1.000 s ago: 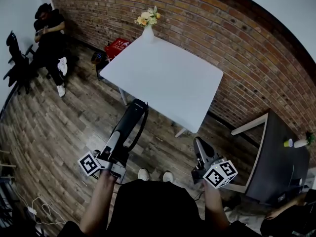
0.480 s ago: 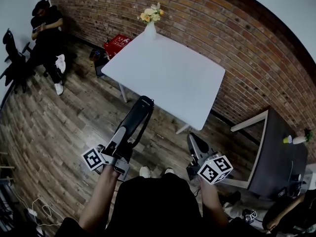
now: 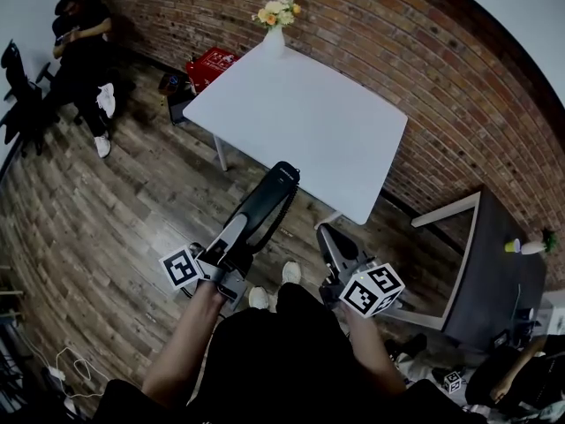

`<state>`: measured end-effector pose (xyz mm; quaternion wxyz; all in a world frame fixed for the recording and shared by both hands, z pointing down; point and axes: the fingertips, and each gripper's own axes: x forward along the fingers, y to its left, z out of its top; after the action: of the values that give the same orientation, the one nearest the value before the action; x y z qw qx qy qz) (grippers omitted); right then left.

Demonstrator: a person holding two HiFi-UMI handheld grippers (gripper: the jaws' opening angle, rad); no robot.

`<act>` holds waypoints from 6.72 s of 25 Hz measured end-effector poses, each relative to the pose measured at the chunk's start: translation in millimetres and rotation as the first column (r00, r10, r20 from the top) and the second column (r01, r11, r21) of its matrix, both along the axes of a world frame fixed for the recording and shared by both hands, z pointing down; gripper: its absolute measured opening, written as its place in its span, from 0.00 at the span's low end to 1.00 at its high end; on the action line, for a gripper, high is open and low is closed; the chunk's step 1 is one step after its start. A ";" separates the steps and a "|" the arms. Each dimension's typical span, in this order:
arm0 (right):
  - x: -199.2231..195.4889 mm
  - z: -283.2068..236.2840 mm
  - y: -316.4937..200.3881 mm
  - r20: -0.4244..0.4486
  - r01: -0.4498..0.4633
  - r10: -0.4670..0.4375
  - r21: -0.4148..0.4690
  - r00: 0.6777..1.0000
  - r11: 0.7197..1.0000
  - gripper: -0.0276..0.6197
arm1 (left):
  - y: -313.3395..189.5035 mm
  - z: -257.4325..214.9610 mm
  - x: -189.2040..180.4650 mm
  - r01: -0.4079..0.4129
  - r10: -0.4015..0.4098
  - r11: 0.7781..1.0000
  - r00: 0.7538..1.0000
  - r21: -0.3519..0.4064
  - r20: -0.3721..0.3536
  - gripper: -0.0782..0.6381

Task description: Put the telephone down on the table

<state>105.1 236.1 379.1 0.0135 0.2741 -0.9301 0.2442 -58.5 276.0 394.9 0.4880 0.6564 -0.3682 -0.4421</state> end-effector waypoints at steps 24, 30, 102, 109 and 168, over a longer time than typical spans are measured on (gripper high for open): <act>-33.7 17.4 -148.1 0.050 0.078 -0.076 -0.049 0.996 0.996 0.08 | -143.8 10.9 -12.3 0.040 -0.039 0.998 0.999 -0.045 0.022 0.44; -41.3 24.1 -198.3 0.044 0.120 -0.117 -0.071 0.992 0.990 0.08 | -183.7 12.6 -16.0 0.072 -0.070 0.996 0.997 -0.060 0.025 0.44; -151.2 148.4 -428.3 -0.740 0.528 -0.306 0.077 0.599 0.846 0.53 | -466.8 163.1 -84.9 -0.797 0.813 0.567 0.582 -0.208 -0.015 0.44; -149.1 176.6 -429.1 -0.812 0.613 -0.336 0.033 0.477 0.789 0.56 | -473.1 169.1 -62.8 -0.877 0.890 0.444 0.455 -0.183 -0.021 0.44; -123.2 276.2 -462.1 -0.821 0.513 -0.396 -0.151 0.411 0.845 0.50 | -502.0 230.4 -95.0 -0.564 0.683 0.653 0.152 -0.505 0.714 0.58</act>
<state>-18.1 -226.0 655.3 0.4977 0.0929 -0.8622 0.0146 -153.5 -226.0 625.3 0.4047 0.8424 -0.2801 0.2194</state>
